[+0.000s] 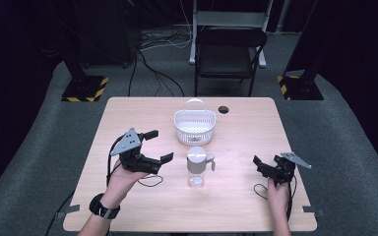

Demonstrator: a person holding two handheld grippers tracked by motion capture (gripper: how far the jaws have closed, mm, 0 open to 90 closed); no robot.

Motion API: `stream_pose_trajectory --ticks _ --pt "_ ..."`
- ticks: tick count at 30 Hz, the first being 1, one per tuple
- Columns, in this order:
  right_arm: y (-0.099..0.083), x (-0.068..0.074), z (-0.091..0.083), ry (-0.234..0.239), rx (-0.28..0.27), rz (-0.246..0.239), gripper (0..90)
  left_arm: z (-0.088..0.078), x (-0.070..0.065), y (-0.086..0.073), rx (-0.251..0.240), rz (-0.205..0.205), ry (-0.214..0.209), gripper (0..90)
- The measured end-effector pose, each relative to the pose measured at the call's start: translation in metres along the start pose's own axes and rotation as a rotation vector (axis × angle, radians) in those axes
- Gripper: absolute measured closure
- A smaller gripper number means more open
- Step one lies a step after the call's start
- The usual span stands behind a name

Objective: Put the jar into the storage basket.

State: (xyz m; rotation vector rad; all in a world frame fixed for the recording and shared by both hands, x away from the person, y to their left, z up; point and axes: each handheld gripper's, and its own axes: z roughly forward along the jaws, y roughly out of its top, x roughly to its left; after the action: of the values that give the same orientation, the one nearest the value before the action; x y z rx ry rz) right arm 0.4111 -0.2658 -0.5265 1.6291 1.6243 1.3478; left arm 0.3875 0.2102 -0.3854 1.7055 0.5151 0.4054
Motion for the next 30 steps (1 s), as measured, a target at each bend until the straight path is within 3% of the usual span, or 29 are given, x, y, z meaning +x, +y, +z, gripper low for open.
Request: stream_pose_trajectory --ticks 12,30 --pt "0.0 0.0 0.0 0.006 0.001 0.002 1.1 0.018 -0.011 0.007 0.009 0.015 -0.042 5.3" --pt "0.0 -0.001 0.0 0.012 0.001 0.008 1.1 0.044 -0.022 0.004 0.029 0.023 -0.093 5.0"
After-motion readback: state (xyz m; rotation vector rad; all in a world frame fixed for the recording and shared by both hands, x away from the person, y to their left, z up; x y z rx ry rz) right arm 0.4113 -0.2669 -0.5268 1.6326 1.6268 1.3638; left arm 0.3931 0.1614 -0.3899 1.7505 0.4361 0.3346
